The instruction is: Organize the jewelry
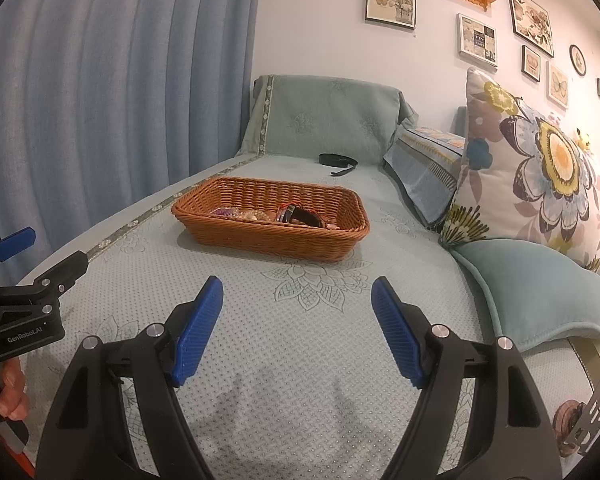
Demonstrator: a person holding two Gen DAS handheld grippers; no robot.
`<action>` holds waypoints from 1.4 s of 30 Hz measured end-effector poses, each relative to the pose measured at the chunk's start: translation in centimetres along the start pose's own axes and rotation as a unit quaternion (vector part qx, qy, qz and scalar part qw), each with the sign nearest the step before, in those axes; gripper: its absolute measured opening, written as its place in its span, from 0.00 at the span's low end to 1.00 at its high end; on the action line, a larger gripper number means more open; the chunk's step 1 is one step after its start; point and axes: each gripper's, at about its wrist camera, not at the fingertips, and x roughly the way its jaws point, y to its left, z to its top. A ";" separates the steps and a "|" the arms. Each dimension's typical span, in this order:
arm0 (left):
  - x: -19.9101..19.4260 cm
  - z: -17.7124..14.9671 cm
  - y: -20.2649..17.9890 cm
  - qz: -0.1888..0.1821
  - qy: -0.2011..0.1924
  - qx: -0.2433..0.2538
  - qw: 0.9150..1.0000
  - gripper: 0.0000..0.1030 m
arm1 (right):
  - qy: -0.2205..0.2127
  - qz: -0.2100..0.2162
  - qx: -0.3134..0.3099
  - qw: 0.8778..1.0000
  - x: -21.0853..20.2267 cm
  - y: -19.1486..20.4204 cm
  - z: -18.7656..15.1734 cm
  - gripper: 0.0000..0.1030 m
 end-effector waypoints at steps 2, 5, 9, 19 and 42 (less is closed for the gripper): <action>0.0 0.0 0.0 0.000 0.000 0.000 1.000 0.93 | -0.001 0.000 0.000 1.000 0.0 0.0 0.0 0.71; 0.0 0.0 0.0 0.000 0.000 0.001 1.000 0.93 | 0.000 0.000 0.000 1.000 0.0 0.0 0.0 0.71; 0.0 -0.1 0.0 -0.001 0.000 0.001 1.000 0.93 | 0.000 0.000 -0.001 1.000 0.0 0.0 0.0 0.71; 0.0 -0.1 0.0 -0.002 0.000 0.002 1.000 0.93 | 0.000 0.000 -0.001 1.000 0.0 0.0 0.0 0.71; -0.2 0.3 0.9 -0.011 -0.013 -0.009 1.000 0.93 | 0.000 0.001 -0.003 1.000 -0.1 -0.1 0.1 0.71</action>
